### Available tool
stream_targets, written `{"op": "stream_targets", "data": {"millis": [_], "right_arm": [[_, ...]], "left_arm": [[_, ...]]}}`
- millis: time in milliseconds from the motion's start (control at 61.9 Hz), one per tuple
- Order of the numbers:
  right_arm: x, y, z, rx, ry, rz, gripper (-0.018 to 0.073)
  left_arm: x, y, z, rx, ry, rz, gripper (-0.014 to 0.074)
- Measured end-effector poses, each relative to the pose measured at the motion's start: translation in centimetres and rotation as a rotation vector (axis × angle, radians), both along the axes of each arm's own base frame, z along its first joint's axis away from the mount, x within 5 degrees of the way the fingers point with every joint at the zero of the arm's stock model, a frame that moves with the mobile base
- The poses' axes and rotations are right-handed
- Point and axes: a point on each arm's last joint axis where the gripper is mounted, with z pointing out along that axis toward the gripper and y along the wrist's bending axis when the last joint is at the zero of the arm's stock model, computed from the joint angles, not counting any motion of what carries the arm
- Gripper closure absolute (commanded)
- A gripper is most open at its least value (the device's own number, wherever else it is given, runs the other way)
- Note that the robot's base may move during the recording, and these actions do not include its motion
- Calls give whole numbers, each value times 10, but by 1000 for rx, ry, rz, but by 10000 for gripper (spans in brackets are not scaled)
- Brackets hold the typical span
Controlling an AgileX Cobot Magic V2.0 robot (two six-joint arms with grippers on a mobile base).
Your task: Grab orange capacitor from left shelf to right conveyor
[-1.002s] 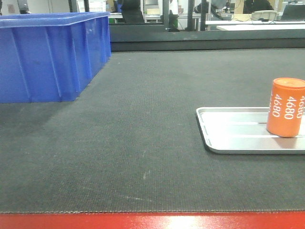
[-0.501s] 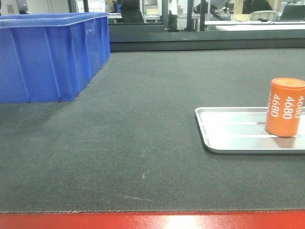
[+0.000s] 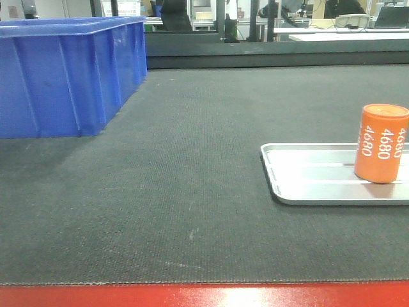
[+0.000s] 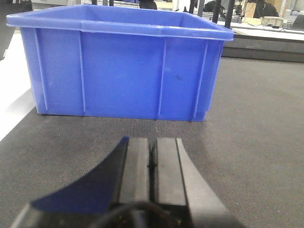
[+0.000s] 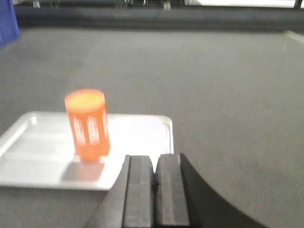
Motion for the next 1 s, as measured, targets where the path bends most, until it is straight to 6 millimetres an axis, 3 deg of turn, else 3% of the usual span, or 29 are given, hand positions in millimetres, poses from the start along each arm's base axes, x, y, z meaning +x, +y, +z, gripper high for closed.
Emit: {"op": "stream_targets", "data": {"millis": [97,1002], "right_arm": [[2,0,-13,2,7,1,526],[3,0,-9,-5,-47,2,526]], "left_arm": [[0,0,0,0,0,0,701],[0,0,0,0,0,0,701]]}}
